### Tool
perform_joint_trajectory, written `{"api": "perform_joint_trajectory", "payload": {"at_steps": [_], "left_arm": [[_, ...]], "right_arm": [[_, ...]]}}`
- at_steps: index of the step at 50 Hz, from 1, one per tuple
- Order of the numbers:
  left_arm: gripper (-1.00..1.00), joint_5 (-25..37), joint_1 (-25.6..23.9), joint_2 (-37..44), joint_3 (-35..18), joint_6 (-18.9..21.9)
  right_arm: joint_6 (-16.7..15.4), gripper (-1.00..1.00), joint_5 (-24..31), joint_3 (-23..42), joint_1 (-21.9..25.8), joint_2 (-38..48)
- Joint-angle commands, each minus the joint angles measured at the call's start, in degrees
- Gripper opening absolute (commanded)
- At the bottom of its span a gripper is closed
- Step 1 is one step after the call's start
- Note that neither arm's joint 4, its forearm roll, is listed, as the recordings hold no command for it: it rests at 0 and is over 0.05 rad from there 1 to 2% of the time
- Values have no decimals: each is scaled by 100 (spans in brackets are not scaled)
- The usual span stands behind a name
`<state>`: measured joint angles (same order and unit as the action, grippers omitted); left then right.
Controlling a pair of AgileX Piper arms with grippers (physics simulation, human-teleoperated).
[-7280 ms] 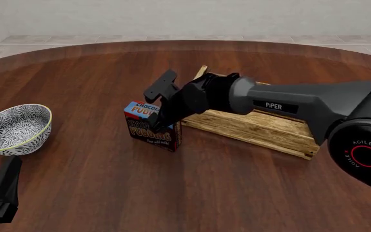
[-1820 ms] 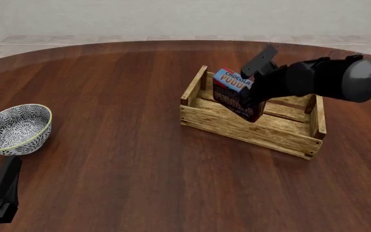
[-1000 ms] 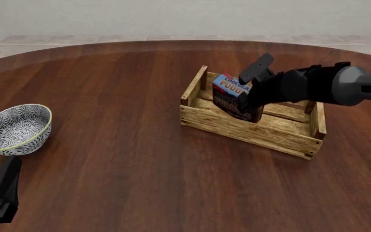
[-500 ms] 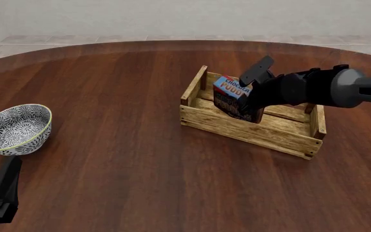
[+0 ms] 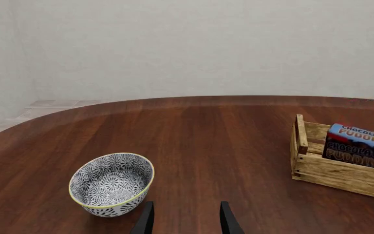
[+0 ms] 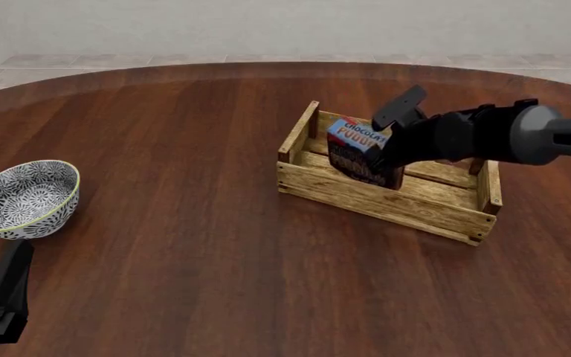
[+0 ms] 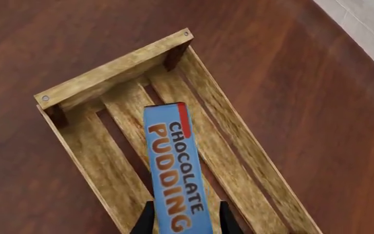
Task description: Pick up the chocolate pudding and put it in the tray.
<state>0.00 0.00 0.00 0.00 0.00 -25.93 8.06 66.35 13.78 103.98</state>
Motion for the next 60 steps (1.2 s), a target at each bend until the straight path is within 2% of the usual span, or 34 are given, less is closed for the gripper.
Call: {"api": "perform_joint_trajectory", "payload": {"at_steps": [1, 2, 34, 49, 60], "left_arm": [[100, 0, 0, 0, 0, 0], [100, 0, 0, 0, 0, 0], [100, 0, 0, 0, 0, 0], [100, 0, 0, 0, 0, 0], [100, 0, 0, 0, 0, 0]], "right_arm": [[164, 100, 45, 140, -163, 93], [239, 100, 98, 178, -132, 94], [381, 100, 640, 526, -89, -273], [317, 100, 1113, 484, 47, -1217], [415, 100, 1654, 455, 160, -2150]]}}
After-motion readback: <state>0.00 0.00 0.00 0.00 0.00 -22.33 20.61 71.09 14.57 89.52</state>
